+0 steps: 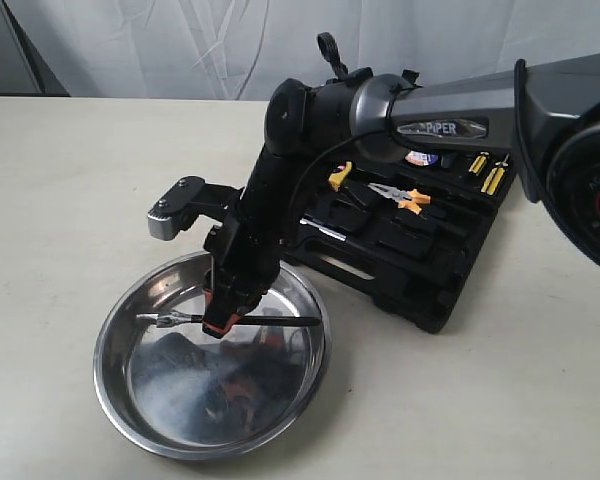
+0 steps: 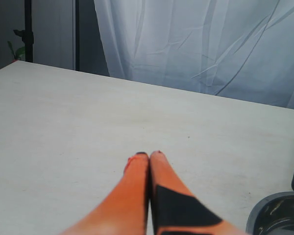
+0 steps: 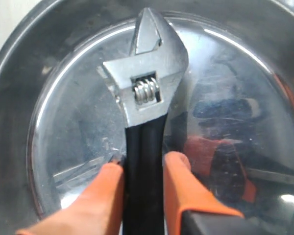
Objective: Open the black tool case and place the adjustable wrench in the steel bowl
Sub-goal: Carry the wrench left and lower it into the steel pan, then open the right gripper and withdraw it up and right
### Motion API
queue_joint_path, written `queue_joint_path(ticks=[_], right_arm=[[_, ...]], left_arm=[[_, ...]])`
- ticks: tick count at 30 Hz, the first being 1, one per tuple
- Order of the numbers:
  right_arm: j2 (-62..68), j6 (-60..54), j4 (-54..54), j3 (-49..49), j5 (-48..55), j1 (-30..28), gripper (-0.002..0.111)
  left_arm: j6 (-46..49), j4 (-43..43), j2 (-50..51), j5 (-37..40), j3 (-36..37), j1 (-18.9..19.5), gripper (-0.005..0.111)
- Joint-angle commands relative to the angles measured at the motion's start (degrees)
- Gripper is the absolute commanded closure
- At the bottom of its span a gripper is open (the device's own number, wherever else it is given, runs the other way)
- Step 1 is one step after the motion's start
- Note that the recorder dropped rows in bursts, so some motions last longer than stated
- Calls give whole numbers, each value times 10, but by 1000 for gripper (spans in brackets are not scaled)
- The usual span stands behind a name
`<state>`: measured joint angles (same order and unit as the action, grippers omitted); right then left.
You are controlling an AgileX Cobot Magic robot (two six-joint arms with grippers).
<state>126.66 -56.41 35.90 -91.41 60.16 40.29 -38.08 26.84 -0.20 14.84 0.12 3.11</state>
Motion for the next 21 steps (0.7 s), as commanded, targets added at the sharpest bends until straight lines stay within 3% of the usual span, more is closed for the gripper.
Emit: queue_joint_path(ticks=[1,3,8,10,18,21], right_arm=[[-2,-5,9,-2,-4,0,109],[-2,-5,9,-2,-4,0,106],[-2,-5,9,-2,-5,0,75],[-2,-5,9,-2,-5,0,68],[-8,2,8,-2,-5,-1,69],[-24,35,5,-2,-7,-5,87]], left_arm=[[-3,3,2,-4,-1,-4,106],[-3,3,2,-4,-1,-4,106],[-3,3,2,-4,-1,-4,106],[-3,3,2,-4,-1,-4,106],[-3,3,2,-4,-1,-4,106],[-3,3,2,-4,-1,-4,106]])
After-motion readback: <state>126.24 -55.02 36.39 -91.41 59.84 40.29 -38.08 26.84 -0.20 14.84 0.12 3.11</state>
